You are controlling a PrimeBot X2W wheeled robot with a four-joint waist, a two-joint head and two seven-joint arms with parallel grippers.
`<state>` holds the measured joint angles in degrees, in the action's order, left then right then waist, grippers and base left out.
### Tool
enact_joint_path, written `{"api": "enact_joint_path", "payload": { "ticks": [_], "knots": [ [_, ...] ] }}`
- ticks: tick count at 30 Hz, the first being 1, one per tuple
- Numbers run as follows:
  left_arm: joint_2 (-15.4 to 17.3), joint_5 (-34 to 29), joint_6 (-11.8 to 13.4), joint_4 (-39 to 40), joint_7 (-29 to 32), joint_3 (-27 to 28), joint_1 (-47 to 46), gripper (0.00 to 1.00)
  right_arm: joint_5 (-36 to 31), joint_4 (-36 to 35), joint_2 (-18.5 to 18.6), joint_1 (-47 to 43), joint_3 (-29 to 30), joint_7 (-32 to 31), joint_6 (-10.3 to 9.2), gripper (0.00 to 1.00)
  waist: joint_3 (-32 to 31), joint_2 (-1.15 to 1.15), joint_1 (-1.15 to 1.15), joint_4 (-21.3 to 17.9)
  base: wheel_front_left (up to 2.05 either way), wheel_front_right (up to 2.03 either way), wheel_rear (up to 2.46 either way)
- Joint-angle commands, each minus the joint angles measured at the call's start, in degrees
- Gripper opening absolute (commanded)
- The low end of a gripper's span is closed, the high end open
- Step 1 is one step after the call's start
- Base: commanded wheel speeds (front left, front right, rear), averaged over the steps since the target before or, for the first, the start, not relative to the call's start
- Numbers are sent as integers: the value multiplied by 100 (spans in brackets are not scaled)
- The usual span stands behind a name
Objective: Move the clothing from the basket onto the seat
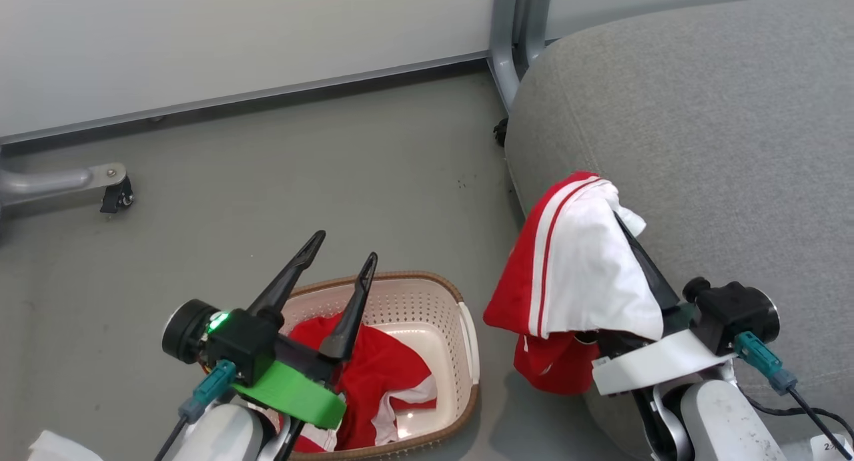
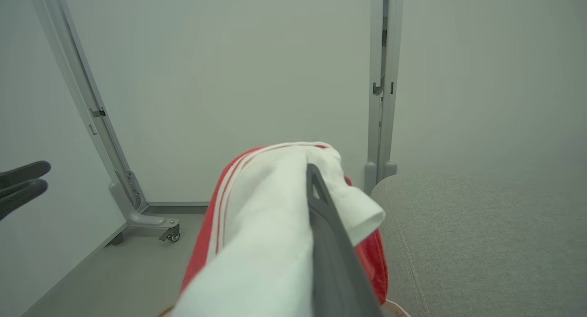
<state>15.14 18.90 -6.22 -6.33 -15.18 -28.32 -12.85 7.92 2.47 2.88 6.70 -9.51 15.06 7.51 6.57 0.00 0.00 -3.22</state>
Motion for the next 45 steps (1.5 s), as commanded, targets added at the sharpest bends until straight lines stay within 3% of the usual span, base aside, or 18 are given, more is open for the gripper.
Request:
{"api": "enact_joint_path", "payload": {
  "ticks": [1, 11, 18, 24, 33, 38, 45],
  "knots": [
    [-37, -36, -20, 53, 5, 121, 134, 100, 5, -76, 2, 3, 22, 18, -3, 0, 64, 0, 0, -164, 0, 0, 0],
    [-31, -255, -98, 212, 4, 524, 361, 100, 22, -639, 3, -118, 190, 18, -4, 0, 311, 0, 0, -868, 0, 0, 0],
    [83, -384, -120, 274, 5, 615, 251, 100, 31, -966, 2, -222, 309, 18, -4, 0, 572, 0, 0, -1405, 0, 0, 0],
    [204, -405, -131, 313, 4, 520, 50, 100, 90, -1115, 0, -49, 442, 18, -4, 0, 944, 0, 0, -1634, 0, 0, 0],
    [466, -281, -131, 420, 4, 173, -386, 100, 204, -1455, 15, 1086, 1083, 18, -3, 0, 1755, 0, 0, -1419, 0, 0, 0],
    [620, -140, -130, 454, 4, -132, -801, 100, 493, -1552, 568, 2151, 1598, 17, -3, 0, 2248, 0, 0, -1082, 0, 0, 0],
    [693, -29, -131, 479, 4, -353, -1234, 100, 728, -992, 1515, 3584, 2090, 17, -4, 0, 2785, 0, 0, -666, 0, 0, 0]
  ]
}}
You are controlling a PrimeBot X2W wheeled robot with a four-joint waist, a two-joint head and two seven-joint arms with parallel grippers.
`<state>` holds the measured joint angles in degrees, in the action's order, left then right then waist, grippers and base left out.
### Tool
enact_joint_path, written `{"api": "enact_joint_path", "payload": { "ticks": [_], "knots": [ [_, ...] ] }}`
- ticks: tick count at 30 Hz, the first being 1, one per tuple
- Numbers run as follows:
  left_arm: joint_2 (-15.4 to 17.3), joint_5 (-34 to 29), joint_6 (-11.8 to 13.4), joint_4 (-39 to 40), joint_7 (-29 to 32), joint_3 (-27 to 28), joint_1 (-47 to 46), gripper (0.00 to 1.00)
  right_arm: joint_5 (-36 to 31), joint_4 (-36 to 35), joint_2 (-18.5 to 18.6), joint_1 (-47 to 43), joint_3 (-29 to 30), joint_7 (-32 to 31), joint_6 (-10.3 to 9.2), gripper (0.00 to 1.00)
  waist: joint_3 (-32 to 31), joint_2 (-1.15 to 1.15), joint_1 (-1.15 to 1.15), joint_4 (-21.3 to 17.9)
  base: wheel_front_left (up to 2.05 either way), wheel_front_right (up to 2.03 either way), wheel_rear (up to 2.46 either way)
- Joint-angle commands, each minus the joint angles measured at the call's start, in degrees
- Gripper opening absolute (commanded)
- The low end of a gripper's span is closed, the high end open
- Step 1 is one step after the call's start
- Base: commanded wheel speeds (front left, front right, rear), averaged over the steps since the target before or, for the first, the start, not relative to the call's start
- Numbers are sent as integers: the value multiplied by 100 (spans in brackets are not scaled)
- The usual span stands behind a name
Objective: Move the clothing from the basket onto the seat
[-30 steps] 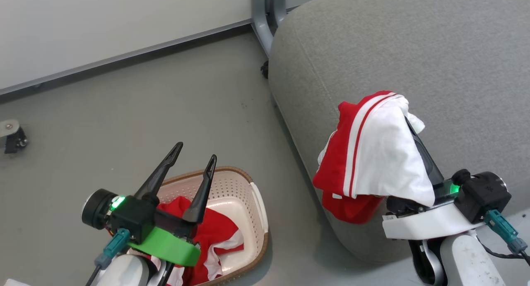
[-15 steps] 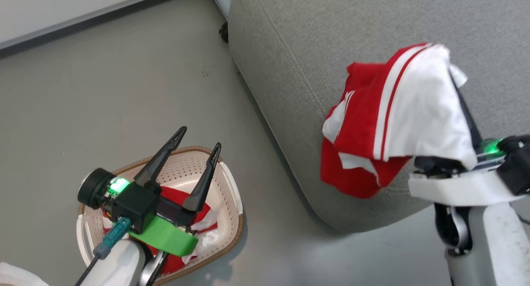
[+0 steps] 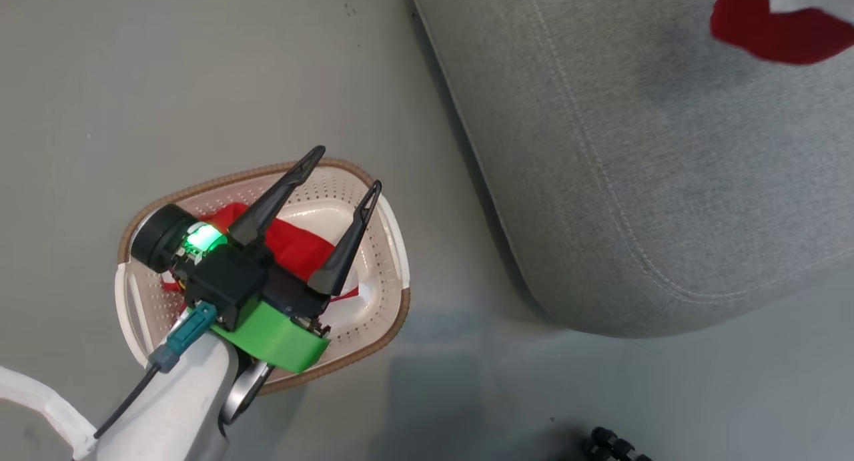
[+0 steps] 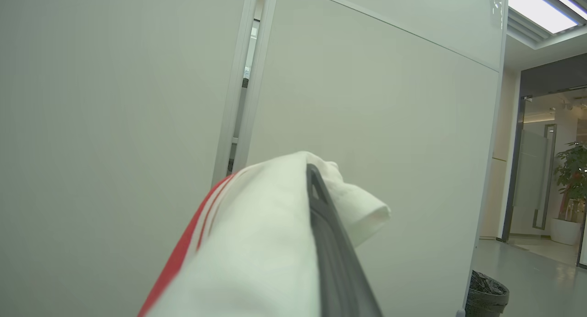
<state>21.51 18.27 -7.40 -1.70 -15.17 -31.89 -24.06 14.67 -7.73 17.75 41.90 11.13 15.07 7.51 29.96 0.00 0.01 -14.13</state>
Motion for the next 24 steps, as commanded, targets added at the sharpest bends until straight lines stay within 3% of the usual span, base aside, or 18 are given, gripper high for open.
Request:
{"api": "enact_joint_path", "payload": {
  "ticks": [1, 3, 8, 16, 21, 22, 23, 24],
  "knots": [
    [49, 42, -13, 10, 3, -15, -168, 100, 25, 160, 173, 252, 51, 16, -4, 0, 522, 0, -1, 490, 0, 0, 0],
    [25, 47, -13, 29, 3, -65, -278, 100, -39, 384, 417, 534, 134, 17, -4, 0, 679, 0, -1, 617, 0, 0, 0],
    [-49, 59, -14, 47, 3, -100, -450, 100, -130, 1108, 581, 709, 364, 16, -4, 0, 933, 0, -1, 841, 0, 0, 0],
    [-31, 57, -14, -22, 3, -112, -388, 100, -564, 2263, -111, 196, 1271, 17, -4, 0, 1019, 0, -1, 788, 0, 0, 0],
    [31, 109, -14, -84, 3, -200, -404, 100, -751, 2554, -562, -135, 1652, 17, -4, 0, 952, 0, -1, 639, 0, 0, 0],
    [28, 109, -14, -100, 3, -219, -418, 100, -784, 2564, -631, -205, 1733, 16, -4, 16, 915, 0, -1, 619, 0, 0, 0],
    [16, 122, -14, -120, 3, -237, -434, 100, -817, 2565, -695, -269, 1795, 17, -4, 95, 883, 0, -1, 609, 0, 0, 0],
    [-11, 137, -14, -142, 3, -256, -451, 100, -863, 2536, -774, -345, 1909, 17, -4, 100, 831, 0, -1, 602, 0, 0, 0]
  ]
}}
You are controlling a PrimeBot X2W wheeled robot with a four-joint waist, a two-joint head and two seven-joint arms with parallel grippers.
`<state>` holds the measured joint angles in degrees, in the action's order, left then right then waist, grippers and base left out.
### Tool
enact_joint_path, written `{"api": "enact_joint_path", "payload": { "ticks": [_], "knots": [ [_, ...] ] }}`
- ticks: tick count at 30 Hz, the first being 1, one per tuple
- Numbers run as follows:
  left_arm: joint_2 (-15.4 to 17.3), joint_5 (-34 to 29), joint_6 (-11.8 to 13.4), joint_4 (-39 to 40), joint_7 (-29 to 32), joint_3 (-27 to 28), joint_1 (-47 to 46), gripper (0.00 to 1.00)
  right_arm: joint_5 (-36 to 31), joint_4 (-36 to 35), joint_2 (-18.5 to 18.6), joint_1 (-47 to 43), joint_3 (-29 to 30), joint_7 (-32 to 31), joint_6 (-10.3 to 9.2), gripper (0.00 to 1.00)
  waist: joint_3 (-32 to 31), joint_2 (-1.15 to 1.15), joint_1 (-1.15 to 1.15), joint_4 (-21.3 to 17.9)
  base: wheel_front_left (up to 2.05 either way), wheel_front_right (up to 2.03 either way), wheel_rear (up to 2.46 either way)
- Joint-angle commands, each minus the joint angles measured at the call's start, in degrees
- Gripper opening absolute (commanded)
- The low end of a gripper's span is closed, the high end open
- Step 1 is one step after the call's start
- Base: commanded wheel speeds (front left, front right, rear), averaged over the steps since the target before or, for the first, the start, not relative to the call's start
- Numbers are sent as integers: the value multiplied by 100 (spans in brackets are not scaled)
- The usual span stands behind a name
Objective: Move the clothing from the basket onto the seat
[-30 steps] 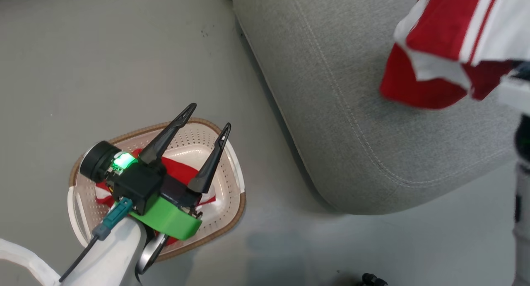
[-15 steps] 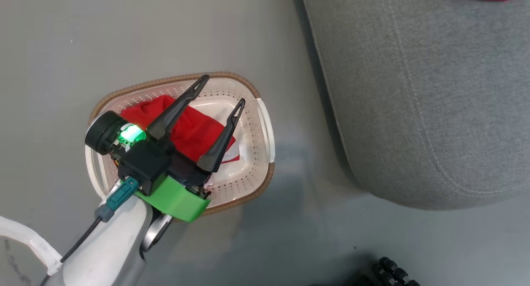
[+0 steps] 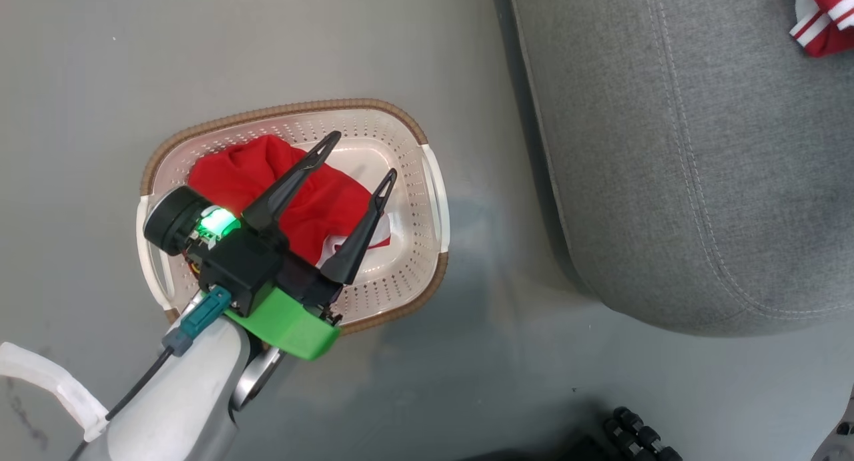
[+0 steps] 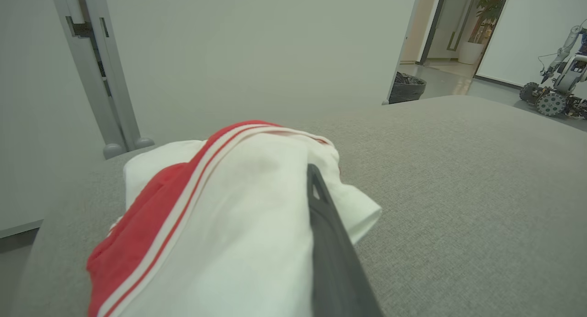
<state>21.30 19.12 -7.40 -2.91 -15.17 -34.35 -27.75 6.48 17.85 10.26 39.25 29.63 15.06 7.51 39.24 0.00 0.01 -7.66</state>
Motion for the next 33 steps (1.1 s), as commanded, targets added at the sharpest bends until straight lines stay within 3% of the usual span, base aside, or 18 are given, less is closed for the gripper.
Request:
{"api": "enact_joint_path", "payload": {
  "ticks": [1, 7, 11, 23, 29, 33],
  "knots": [
    [-10, 56, -14, -37, 3, -16, -93, 100, -77, -35, -99, -154, 131, 18, -4, 100, -145, 0, -1, -44, 0, 0, 0],
    [-268, 180, -14, -207, 3, 73, 133, 100, -187, -194, -461, -810, 339, 18, -4, 100, -628, 0, -1, 74, 0, 0, 0],
    [-495, 314, -14, -363, 3, 325, 367, 100, -66, -242, -595, -1399, 121, 17, -4, 100, -1039, 0, -1, 258, 0, 0, 0],
    [-1304, -59, -12, -667, 3, 1588, 1244, 100, 108, -440, -725, -2404, -1696, 18, -4, 100, -2141, 0, -1, 793, 0, 0, 0],
    [-1714, -498, 106, -201, 3, 2711, 1847, 100, -8, -726, -651, -2674, -2622, 18, -4, 100, -2759, 0, -1, 956, 0, 0, 0],
    [-1817, -708, 107, 171, 4, 3082, 2243, 100, -24, -968, -616, -2818, -3025, 18, -4, 100, -3084, 0, -1, 987, 0, 0, 0]
  ]
}}
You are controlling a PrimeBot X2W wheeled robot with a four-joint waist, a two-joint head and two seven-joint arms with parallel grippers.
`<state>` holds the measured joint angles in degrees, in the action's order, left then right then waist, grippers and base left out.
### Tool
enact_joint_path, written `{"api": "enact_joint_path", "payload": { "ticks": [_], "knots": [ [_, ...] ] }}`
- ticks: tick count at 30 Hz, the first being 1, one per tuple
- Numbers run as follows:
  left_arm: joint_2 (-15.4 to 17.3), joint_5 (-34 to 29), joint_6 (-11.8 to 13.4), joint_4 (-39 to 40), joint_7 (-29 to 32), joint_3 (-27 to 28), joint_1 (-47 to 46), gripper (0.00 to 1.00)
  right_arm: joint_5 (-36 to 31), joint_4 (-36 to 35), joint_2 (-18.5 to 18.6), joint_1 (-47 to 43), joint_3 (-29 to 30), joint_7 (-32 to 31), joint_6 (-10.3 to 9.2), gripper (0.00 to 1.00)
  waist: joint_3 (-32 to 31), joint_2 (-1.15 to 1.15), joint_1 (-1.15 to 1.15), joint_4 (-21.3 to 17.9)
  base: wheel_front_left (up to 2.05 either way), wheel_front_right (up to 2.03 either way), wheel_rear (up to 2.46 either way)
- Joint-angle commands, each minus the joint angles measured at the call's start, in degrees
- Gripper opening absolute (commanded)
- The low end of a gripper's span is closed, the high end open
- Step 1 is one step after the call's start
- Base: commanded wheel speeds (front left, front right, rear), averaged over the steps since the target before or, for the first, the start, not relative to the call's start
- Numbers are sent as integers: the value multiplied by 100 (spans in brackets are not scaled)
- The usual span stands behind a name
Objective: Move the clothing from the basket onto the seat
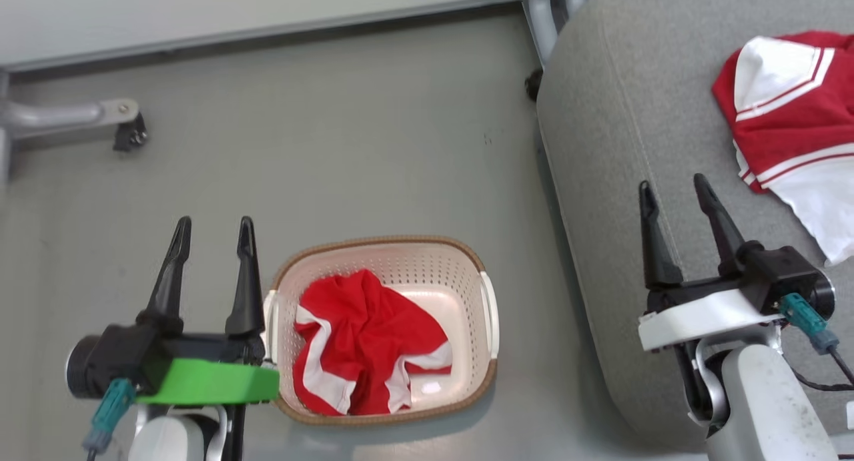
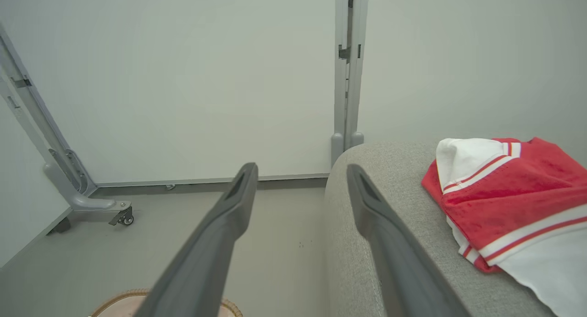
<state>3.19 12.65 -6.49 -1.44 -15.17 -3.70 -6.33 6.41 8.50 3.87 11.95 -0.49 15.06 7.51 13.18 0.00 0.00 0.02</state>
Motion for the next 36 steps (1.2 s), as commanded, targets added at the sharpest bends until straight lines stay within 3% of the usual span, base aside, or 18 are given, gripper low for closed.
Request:
{"api": "enact_joint_path", "payload": {
  "ticks": [1, 11, 16, 36],
  "knots": [
    [-13, -81, 13, 82, 4, 63, 176, 100, -11, -90, 21, -148, -69, 17, -4, 100, -537, 0, 0, 227, 0, 0, 0],
    [-24, -38, 165, 534, 4, 42, 1143, 100, 155, -751, 33, -1097, -444, 17, -4, 100, -1215, 0, 0, 159, 0, 0, 0],
    [-25, -108, 352, 612, 4, -45, 1554, 100, 127, -714, 135, -1483, -633, 17, -4, 100, -1342, 0, 0, 75, 0, 0, 0],
    [-24, -113, 313, 340, 5, -327, 1765, 100, 212, -547, 109, -1879, -662, 17, -4, 100, -1492, 0, 0, 185, 0, 0, 0]
  ]
}}
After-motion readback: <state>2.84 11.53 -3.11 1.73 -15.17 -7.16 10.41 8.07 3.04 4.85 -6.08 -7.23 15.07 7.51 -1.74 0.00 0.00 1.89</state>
